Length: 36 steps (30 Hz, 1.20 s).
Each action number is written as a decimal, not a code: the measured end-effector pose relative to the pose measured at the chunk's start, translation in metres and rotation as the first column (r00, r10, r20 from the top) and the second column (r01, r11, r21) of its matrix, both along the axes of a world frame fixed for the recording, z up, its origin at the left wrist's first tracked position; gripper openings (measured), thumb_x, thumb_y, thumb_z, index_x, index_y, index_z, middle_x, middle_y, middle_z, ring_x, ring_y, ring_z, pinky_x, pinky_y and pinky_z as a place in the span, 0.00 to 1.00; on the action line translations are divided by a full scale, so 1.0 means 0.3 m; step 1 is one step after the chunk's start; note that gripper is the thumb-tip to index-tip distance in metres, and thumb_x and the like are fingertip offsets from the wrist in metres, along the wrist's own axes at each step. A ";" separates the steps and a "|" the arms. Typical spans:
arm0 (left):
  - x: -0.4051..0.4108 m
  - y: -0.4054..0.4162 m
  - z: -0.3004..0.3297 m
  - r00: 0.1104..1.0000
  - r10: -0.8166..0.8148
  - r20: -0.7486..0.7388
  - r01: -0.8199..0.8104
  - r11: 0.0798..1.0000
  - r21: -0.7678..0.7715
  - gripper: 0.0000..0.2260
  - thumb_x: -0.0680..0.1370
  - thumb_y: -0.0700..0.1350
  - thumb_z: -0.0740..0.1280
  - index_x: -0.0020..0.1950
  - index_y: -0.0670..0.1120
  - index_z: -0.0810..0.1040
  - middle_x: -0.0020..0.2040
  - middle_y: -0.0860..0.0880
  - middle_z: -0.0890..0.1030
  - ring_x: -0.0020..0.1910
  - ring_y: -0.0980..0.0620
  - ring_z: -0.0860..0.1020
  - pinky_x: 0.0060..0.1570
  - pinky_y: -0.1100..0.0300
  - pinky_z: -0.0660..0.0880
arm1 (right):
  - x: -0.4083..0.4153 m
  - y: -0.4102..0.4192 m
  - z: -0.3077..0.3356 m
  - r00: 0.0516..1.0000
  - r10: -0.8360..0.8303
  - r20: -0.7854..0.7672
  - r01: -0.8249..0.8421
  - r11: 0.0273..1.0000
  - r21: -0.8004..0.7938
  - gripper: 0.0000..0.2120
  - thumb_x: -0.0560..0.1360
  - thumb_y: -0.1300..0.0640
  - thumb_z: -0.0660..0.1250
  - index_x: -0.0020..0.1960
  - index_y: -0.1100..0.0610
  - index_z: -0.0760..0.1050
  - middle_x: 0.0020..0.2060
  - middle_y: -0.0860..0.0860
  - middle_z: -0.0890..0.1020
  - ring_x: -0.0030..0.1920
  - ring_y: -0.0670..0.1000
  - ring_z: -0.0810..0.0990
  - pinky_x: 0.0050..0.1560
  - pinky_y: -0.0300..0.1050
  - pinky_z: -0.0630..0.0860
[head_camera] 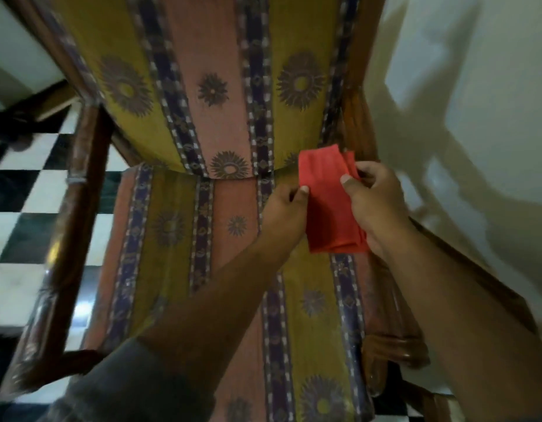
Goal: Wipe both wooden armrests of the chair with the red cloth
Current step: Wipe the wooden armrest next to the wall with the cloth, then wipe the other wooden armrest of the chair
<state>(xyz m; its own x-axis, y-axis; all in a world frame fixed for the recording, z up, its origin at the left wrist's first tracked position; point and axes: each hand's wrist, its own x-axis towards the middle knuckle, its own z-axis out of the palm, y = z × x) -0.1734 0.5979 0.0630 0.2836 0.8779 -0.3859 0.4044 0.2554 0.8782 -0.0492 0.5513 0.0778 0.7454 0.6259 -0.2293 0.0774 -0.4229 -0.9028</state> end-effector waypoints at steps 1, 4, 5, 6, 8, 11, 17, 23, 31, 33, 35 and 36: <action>-0.084 -0.007 0.005 0.997 0.010 -0.078 -0.004 0.996 0.084 0.11 0.83 0.49 0.61 0.54 0.43 0.78 0.48 0.44 0.81 0.48 0.44 0.80 0.46 0.53 0.76 | -0.072 -0.001 -0.005 0.999 0.027 -0.020 -0.027 0.999 0.030 0.13 0.77 0.55 0.68 0.61 0.49 0.75 0.55 0.47 0.80 0.52 0.45 0.79 0.49 0.41 0.74; -0.387 -0.019 0.056 0.956 0.087 -0.280 0.010 0.945 0.326 0.10 0.82 0.49 0.62 0.54 0.43 0.78 0.48 0.44 0.82 0.45 0.45 0.78 0.39 0.58 0.64 | -0.358 0.003 -0.013 0.991 0.119 -0.063 -0.111 0.987 0.120 0.14 0.77 0.61 0.68 0.58 0.46 0.74 0.49 0.37 0.77 0.50 0.36 0.76 0.50 0.32 0.71; -0.500 -0.017 0.080 0.942 0.120 -0.313 0.007 0.926 0.377 0.10 0.82 0.49 0.62 0.54 0.44 0.78 0.48 0.43 0.83 0.46 0.44 0.79 0.40 0.57 0.64 | -0.471 0.011 -0.009 0.985 0.160 -0.069 -0.149 0.979 0.138 0.15 0.76 0.62 0.68 0.58 0.45 0.74 0.49 0.36 0.77 0.50 0.34 0.76 0.50 0.31 0.71; -0.623 -0.012 0.101 0.927 0.158 -0.341 -0.001 0.909 0.417 0.09 0.82 0.48 0.63 0.54 0.44 0.78 0.48 0.43 0.83 0.47 0.43 0.79 0.40 0.57 0.65 | -0.597 0.025 -0.001 0.976 0.203 -0.076 -0.189 0.970 0.155 0.17 0.76 0.62 0.68 0.58 0.44 0.73 0.50 0.36 0.77 0.50 0.34 0.76 0.53 0.32 0.72; -0.846 0.011 0.143 0.904 0.221 -0.365 -0.022 0.878 0.479 0.08 0.82 0.47 0.63 0.53 0.44 0.78 0.46 0.43 0.83 0.45 0.43 0.79 0.41 0.54 0.68 | -0.826 0.060 0.025 0.961 0.258 -0.100 -0.233 0.949 0.213 0.20 0.76 0.63 0.68 0.59 0.42 0.71 0.55 0.41 0.78 0.55 0.41 0.78 0.59 0.40 0.73; -1.122 0.063 0.207 0.888 0.289 -0.359 -0.057 0.842 0.537 0.07 0.82 0.45 0.62 0.53 0.45 0.78 0.42 0.51 0.78 0.35 0.56 0.72 0.37 0.71 0.67 | -1.110 0.127 0.090 0.951 0.309 -0.016 -0.290 0.908 0.304 0.23 0.76 0.63 0.68 0.64 0.44 0.69 0.60 0.47 0.76 0.60 0.43 0.75 0.63 0.36 0.71; -1.414 0.094 0.167 0.857 0.285 -0.429 -0.037 0.865 0.500 0.07 0.83 0.45 0.61 0.51 0.45 0.77 0.42 0.48 0.79 0.38 0.52 0.73 0.34 0.58 0.63 | -1.416 0.113 0.062 0.946 0.318 0.065 -0.324 0.914 0.242 0.25 0.76 0.62 0.68 0.69 0.43 0.68 0.64 0.47 0.77 0.65 0.47 0.76 0.63 0.41 0.74; -1.505 -0.046 -0.026 0.846 0.153 -0.510 -0.058 0.978 0.198 0.11 0.83 0.49 0.60 0.59 0.46 0.77 0.52 0.44 0.83 0.48 0.45 0.80 0.46 0.51 0.76 | -1.496 -0.015 -0.141 0.928 0.369 0.041 -0.370 0.929 0.008 0.26 0.76 0.61 0.70 0.67 0.41 0.65 0.64 0.47 0.76 0.65 0.51 0.76 0.65 0.51 0.74; -1.411 -0.031 -0.062 0.761 -0.026 -0.648 0.375 0.833 0.407 0.30 0.82 0.60 0.52 0.81 0.50 0.52 0.81 0.41 0.54 0.80 0.39 0.54 0.74 0.43 0.57 | -1.313 0.018 -0.271 0.926 0.365 0.101 -0.365 0.931 -0.019 0.20 0.79 0.50 0.64 0.70 0.47 0.70 0.61 0.44 0.77 0.60 0.42 0.77 0.52 0.36 0.75; -1.378 -0.037 -0.098 0.658 -0.160 -0.736 0.540 0.781 0.313 0.32 0.82 0.62 0.50 0.81 0.51 0.40 0.82 0.45 0.39 0.80 0.43 0.37 0.78 0.43 0.46 | -1.232 0.052 -0.339 0.815 0.441 0.375 -0.414 0.897 -0.153 0.20 0.80 0.53 0.63 0.71 0.54 0.70 0.66 0.55 0.76 0.64 0.53 0.75 0.56 0.42 0.73; -1.366 -0.041 -0.128 0.627 -0.175 -0.760 0.565 0.773 0.289 0.32 0.84 0.59 0.51 0.80 0.50 0.37 0.80 0.46 0.35 0.79 0.45 0.33 0.79 0.43 0.43 | -1.167 0.094 -0.432 0.605 0.584 0.540 -0.491 0.808 -0.324 0.24 0.78 0.60 0.66 0.73 0.60 0.68 0.70 0.62 0.72 0.71 0.64 0.69 0.64 0.59 0.74; -1.362 -0.042 -0.138 0.633 -0.154 -0.759 0.554 0.775 0.304 0.32 0.84 0.58 0.52 0.80 0.49 0.39 0.81 0.45 0.36 0.80 0.45 0.35 0.79 0.44 0.43 | -1.137 0.111 -0.486 0.483 0.673 0.560 -0.534 0.734 -0.421 0.27 0.78 0.58 0.67 0.75 0.60 0.65 0.74 0.63 0.68 0.74 0.67 0.64 0.69 0.65 0.69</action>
<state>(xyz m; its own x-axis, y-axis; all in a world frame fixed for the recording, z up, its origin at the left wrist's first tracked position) -0.5821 0.5852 0.0216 0.4564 0.8733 -0.1706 0.8729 -0.4021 0.2764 -0.3903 0.5846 -0.0680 0.1853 0.9826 -0.0094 0.8897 -0.1718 -0.4231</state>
